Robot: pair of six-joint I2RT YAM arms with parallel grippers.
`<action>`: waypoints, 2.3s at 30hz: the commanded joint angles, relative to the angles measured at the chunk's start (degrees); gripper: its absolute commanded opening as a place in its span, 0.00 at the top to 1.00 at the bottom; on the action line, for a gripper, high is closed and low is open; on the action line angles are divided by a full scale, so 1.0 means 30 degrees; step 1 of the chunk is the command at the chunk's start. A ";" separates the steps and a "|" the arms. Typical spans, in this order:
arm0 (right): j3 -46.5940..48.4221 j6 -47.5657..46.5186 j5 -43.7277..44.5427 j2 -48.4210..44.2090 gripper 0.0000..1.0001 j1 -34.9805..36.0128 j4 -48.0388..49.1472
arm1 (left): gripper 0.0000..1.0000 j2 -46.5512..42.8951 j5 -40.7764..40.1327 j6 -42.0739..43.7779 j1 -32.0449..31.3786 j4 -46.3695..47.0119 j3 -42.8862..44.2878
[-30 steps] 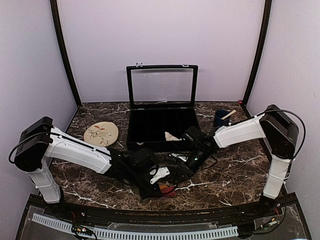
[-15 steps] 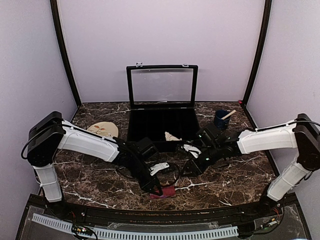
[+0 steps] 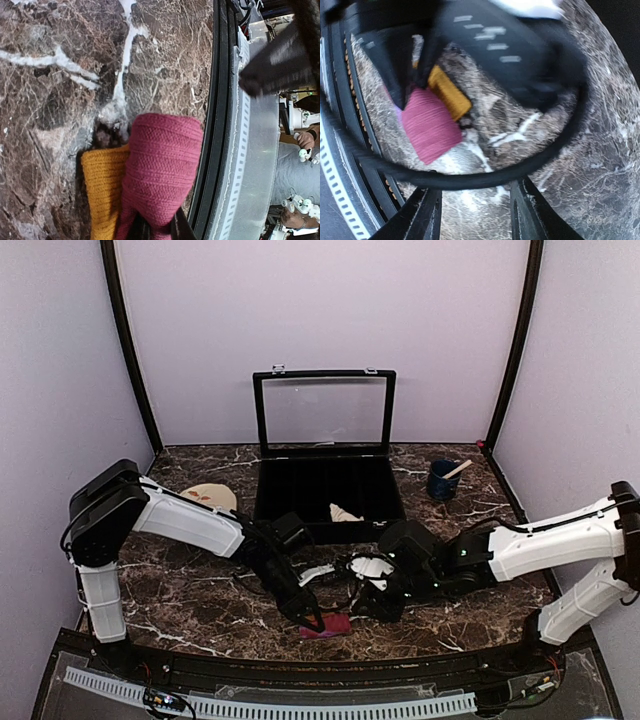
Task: Roll the socks
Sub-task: Pick up the sock from the center of the board.
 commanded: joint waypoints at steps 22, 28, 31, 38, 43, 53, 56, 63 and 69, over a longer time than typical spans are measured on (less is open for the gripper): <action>0.2022 -0.3684 0.3862 0.2791 0.53 0.4378 0.0723 | 1.00 0.2227 0.0852 0.0952 0.0512 -0.2786 -0.0050; 0.2524 -0.4493 0.3520 0.3818 0.51 0.4455 0.0752 | 1.00 0.2415 0.1018 0.1154 0.0682 -0.3046 0.0165; 0.2754 -0.4860 0.3282 0.4231 0.50 0.4454 0.0823 | 1.00 0.2511 0.1127 0.1117 0.0689 -0.3045 0.0216; 0.3146 -0.5474 0.2820 0.5233 0.50 0.4454 0.1178 | 1.00 0.2704 0.1446 0.1052 0.0719 -0.3008 0.0297; 0.3628 -0.5875 0.2615 0.5975 0.51 0.4454 0.1290 | 1.00 0.2737 0.1551 0.1038 0.0719 -0.2988 0.0232; 0.4643 -0.6294 0.2560 0.7767 0.61 0.4319 0.0941 | 1.00 0.2692 0.1646 0.1043 0.0719 -0.3074 0.0198; 0.4900 -0.6052 0.2215 0.8302 0.77 0.4166 0.0558 | 1.00 0.2661 0.1700 0.1088 0.0719 -0.3100 0.0141; 0.5134 -0.5261 0.1299 0.8859 1.00 0.3785 -0.0590 | 0.99 0.2422 0.1336 0.0680 0.0870 -0.2908 0.0122; 0.4910 -0.4505 0.0959 0.9004 1.00 0.3566 -0.1029 | 0.77 0.0965 0.0072 -0.0849 0.1810 -0.1124 -0.1090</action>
